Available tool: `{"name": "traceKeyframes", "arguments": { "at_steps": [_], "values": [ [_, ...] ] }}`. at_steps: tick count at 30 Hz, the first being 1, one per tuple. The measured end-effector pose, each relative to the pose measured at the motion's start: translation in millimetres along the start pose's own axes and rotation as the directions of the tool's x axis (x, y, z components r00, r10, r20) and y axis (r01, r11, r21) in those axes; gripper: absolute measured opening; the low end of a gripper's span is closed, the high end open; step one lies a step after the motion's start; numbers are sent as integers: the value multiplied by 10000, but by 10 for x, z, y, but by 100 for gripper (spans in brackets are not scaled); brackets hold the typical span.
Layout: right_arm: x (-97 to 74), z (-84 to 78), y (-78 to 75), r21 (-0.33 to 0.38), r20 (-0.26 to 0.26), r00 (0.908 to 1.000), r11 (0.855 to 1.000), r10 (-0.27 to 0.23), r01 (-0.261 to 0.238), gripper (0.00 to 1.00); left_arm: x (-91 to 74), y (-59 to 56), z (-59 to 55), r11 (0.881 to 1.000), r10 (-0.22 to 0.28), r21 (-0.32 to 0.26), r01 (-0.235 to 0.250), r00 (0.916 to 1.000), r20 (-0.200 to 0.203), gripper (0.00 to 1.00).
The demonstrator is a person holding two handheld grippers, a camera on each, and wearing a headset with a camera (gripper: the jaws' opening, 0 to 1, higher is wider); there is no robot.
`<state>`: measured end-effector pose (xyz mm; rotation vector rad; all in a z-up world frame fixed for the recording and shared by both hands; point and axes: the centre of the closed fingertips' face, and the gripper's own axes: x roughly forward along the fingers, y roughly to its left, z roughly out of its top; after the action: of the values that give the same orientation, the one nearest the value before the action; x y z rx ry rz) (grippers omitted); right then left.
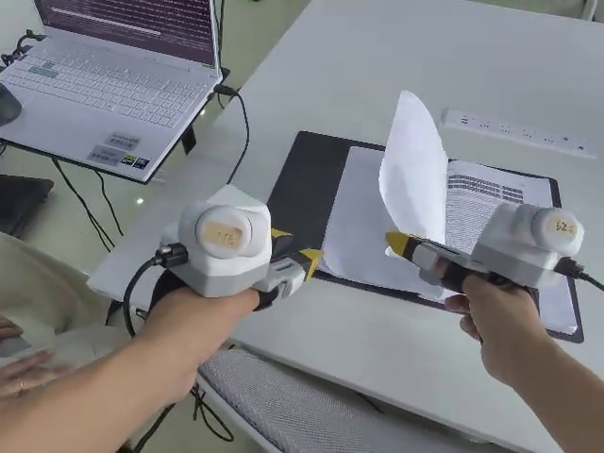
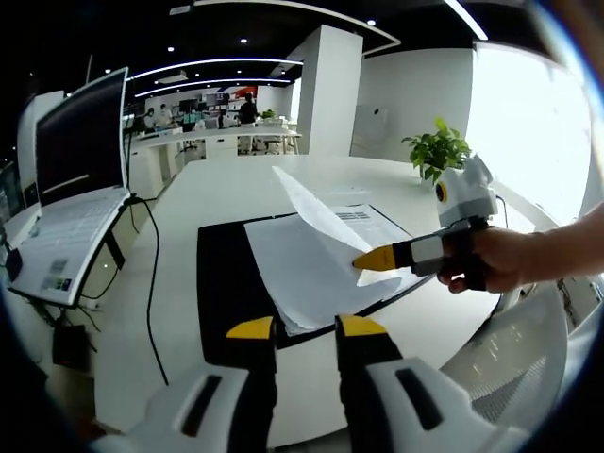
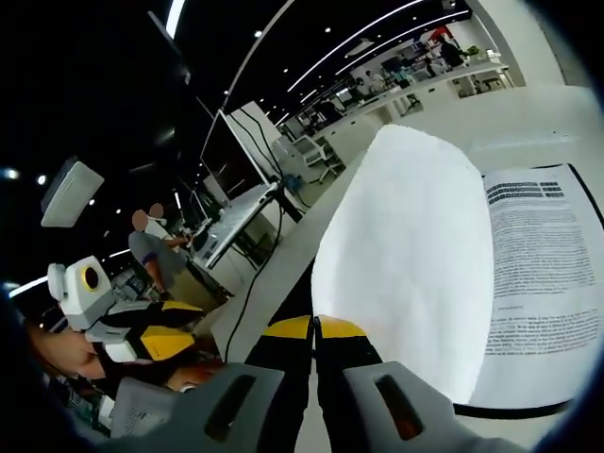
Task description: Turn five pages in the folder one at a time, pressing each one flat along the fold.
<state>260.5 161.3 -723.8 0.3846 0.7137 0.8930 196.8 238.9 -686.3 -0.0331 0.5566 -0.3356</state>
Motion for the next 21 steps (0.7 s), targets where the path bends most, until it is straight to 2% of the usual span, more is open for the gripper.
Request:
{"name": "traceKeyframes", "arguments": {
  "at_steps": [7, 9, 13, 19, 21],
  "values": [
    [291, -212, 109, -34, -761, 9971, 10000, 41, -44, 0, -29, 136, -109, 9997, 137, -206, -139, 9999, -105, 23],
    [382, -242, 36, -5, -893, 9960, 10000, 59, -59, 0, -49, 166, -134, 9994, 186, -280, -189, 9997, -129, 23],
    [495, -322, 68, 26, -1213, 9926, 10000, 23, -20, 0, -53, 210, -191, 9990, 198, -393, -206, 9996, -216, 23],
    [653, -439, -51, 189, -1638, 9865, 9998, -69, 102, 0, -55, 228, -229, 9986, 231, -477, -243, 9994, -254, 23],
    [709, -482, -137, 309, -1801, 9836, 9994, -84, 142, 0, -42, 231, -238, 9982, 234, -538, -248, 9994, -270, 23]
  ]
}}
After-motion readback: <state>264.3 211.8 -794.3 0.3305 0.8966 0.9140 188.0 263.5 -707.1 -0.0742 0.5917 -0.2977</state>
